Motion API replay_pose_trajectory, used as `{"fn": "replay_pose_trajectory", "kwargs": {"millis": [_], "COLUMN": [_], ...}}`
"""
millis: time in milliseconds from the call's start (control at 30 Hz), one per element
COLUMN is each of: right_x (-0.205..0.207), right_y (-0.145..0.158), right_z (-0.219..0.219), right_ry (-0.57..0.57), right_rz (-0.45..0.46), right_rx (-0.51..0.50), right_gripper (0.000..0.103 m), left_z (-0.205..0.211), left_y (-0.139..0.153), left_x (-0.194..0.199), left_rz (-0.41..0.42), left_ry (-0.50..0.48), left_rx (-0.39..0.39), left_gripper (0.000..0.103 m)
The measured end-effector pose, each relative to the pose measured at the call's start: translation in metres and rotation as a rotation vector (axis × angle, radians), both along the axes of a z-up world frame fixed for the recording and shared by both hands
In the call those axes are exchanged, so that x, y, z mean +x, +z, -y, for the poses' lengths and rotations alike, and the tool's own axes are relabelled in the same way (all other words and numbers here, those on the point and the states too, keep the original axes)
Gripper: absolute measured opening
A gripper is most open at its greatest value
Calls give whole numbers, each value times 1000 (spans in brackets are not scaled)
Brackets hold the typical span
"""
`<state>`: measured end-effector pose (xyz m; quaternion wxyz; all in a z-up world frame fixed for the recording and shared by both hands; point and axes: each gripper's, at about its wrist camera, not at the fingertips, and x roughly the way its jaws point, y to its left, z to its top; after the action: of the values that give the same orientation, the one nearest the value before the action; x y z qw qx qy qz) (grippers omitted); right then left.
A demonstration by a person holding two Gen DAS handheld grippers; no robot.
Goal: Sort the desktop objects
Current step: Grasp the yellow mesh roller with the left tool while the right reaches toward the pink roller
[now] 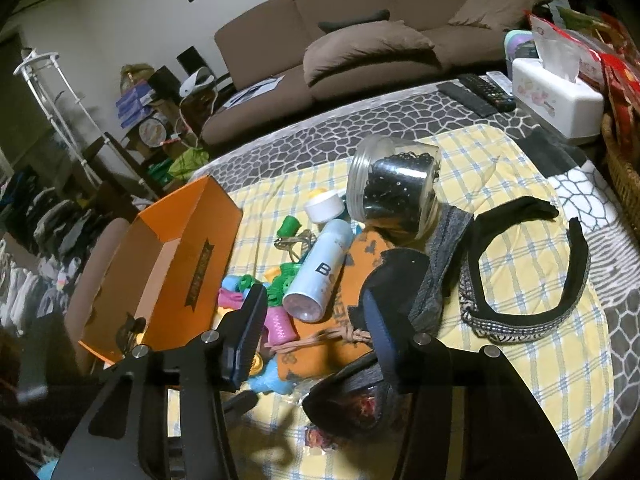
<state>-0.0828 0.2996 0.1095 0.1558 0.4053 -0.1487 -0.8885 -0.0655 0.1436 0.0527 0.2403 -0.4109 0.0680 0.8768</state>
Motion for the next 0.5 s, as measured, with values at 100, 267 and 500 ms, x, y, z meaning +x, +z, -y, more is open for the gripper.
{"fn": "replay_pose_trajectory", "kwargs": {"millis": [100, 267, 500], "right_x": [0, 0, 1], "right_y": [-1, -2, -1], "right_z": [0, 2, 6], "right_ry": [1, 10, 23], "right_rz": [2, 9, 9], "right_rx": [1, 4, -9], "right_gripper": [52, 52, 52], "left_z": [1, 10, 19], "left_y": [-8, -11, -4], "left_x": [-6, -13, -11], "left_rz": [17, 34, 61], "left_ry": [18, 47, 68], "left_rx": [-9, 11, 73], "left_gripper": [39, 23, 9]}}
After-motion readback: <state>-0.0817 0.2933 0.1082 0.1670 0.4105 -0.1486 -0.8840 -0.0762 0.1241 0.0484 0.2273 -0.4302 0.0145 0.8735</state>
